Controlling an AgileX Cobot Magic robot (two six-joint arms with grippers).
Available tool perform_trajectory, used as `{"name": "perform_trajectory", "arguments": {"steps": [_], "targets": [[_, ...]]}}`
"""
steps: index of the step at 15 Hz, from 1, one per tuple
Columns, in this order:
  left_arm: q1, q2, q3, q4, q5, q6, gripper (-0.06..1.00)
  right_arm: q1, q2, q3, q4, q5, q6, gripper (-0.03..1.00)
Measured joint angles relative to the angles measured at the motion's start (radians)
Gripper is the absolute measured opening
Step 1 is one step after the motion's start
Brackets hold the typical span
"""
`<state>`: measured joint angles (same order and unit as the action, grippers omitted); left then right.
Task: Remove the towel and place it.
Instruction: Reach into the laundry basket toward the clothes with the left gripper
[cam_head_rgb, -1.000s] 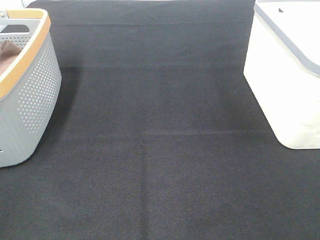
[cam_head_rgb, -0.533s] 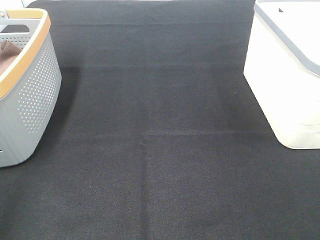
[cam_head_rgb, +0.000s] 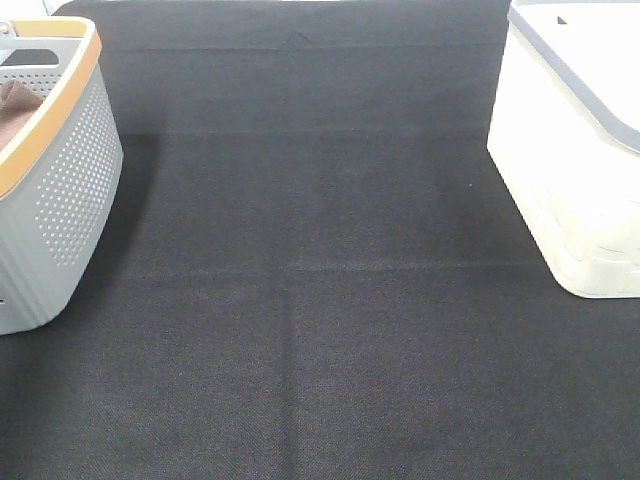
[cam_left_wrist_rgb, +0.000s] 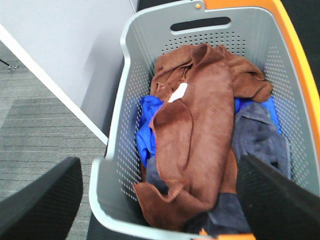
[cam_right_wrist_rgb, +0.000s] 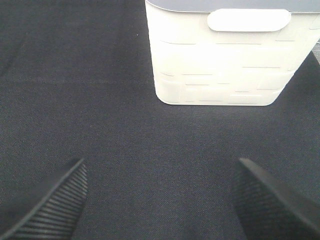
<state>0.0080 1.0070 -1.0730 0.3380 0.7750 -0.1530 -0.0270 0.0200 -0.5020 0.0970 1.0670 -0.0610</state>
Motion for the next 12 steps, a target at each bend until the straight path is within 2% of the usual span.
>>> {"name": "perform_trajectory", "arguments": {"steps": [4, 12], "targets": [[0.0, 0.283, -0.204, 0.109, 0.111, -0.063, 0.73, 0.0, 0.0, 0.0, 0.0, 0.0, 0.0, 0.75], [0.0, 0.71, -0.428, 0.124, 0.347, -0.072, 0.72, 0.0, 0.0, 0.0, 0.0, 0.0, 0.0, 0.75]]}}
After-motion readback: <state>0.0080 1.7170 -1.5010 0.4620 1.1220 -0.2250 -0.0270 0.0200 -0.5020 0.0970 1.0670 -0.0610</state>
